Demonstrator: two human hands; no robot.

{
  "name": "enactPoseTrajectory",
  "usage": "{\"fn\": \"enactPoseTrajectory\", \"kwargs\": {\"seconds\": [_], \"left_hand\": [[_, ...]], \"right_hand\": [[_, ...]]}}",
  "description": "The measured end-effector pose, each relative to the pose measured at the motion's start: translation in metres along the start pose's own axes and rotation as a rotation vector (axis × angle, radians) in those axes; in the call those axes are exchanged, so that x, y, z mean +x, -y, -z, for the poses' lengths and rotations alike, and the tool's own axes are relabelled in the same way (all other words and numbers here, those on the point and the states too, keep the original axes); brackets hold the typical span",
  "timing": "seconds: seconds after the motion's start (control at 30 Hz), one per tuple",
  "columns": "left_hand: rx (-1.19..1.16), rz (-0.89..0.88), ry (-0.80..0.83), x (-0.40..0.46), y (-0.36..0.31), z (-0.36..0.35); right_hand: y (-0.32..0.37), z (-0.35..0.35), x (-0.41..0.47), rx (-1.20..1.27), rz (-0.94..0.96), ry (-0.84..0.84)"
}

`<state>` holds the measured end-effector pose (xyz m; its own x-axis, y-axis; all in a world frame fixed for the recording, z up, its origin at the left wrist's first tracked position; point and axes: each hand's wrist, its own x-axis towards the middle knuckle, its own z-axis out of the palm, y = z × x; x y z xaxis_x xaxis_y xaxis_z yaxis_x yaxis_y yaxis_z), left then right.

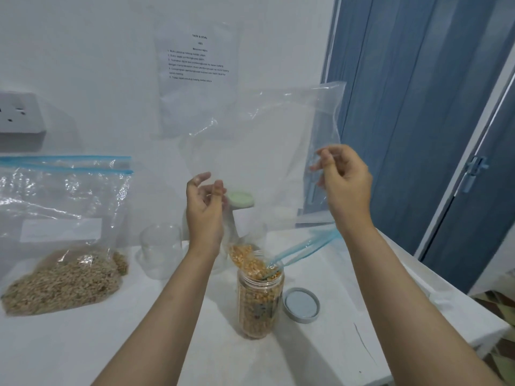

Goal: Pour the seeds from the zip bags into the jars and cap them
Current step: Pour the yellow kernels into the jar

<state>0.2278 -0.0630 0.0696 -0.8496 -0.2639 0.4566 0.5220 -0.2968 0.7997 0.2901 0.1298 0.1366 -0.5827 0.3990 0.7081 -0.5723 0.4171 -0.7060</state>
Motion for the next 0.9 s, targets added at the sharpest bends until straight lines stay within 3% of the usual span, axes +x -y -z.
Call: {"fn": "enactPoseTrajectory", "kwargs": {"seconds": [0.5,0.73,0.9], "left_hand": [[0.0,0.002,0.003,0.004,-0.004,-0.01],[-0.009,0.01,0.0,0.007,-0.001,-0.012],[0.003,0.018,0.035,0.007,-0.002,-0.022]], "right_hand": [[0.004,0.007,0.005,0.0,-0.024,-0.018],[-0.038,0.058,-0.027,-0.202,-0.178,0.308],[-0.054,0.06,-0.039,-0.116,-0.112,0.119]]}}
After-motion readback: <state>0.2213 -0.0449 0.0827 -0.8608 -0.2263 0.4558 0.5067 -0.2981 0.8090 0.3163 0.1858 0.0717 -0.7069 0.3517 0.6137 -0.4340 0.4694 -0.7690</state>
